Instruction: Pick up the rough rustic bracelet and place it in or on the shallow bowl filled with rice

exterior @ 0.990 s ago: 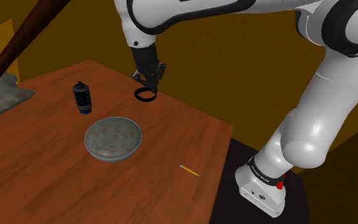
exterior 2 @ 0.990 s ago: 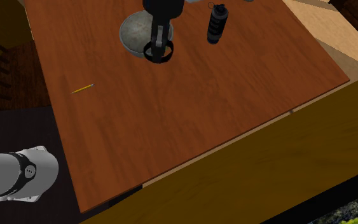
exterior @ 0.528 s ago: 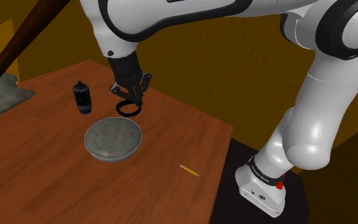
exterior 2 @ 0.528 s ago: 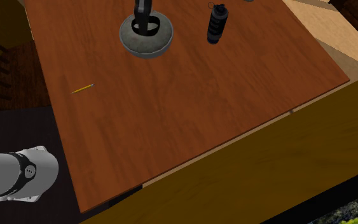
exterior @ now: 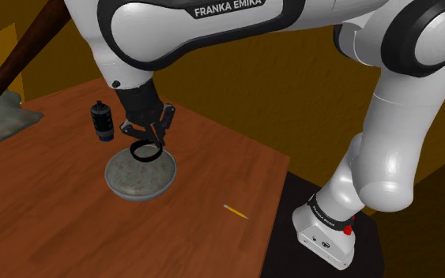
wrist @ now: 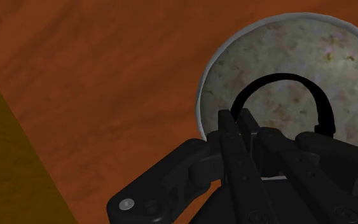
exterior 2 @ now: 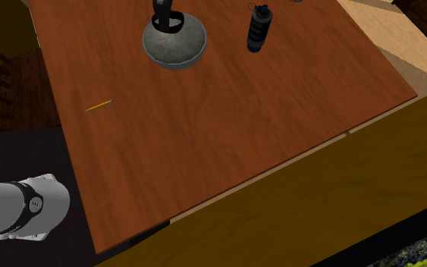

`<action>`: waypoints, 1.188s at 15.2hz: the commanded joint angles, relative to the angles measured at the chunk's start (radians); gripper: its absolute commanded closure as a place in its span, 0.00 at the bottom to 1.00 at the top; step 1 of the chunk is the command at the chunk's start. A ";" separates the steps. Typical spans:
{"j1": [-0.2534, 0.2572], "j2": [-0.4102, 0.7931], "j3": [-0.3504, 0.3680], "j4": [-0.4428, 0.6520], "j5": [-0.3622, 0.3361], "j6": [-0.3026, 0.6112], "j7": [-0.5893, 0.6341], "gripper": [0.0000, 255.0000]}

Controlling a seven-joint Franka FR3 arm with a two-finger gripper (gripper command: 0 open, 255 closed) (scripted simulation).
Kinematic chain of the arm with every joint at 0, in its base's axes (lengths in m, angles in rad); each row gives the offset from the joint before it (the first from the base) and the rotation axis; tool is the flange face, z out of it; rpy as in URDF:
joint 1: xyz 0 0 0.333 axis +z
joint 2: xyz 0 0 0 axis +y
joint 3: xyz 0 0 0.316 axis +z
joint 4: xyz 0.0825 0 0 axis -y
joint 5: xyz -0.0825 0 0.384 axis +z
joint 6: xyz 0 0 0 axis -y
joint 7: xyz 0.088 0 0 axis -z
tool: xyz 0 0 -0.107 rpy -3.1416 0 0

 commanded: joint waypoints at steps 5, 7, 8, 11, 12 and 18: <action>0.002 0.024 -0.004 -0.049 -0.010 0.071 0.011 1.00; 0.003 0.035 -0.006 -0.068 -0.015 0.099 0.014 1.00; 0.003 0.034 -0.006 -0.068 -0.015 0.099 0.014 1.00; 0.003 0.035 -0.006 -0.068 -0.015 0.099 0.014 1.00; 0.003 0.035 -0.006 -0.068 -0.015 0.099 0.014 1.00; 0.003 0.035 -0.006 -0.067 -0.016 0.099 0.014 0.00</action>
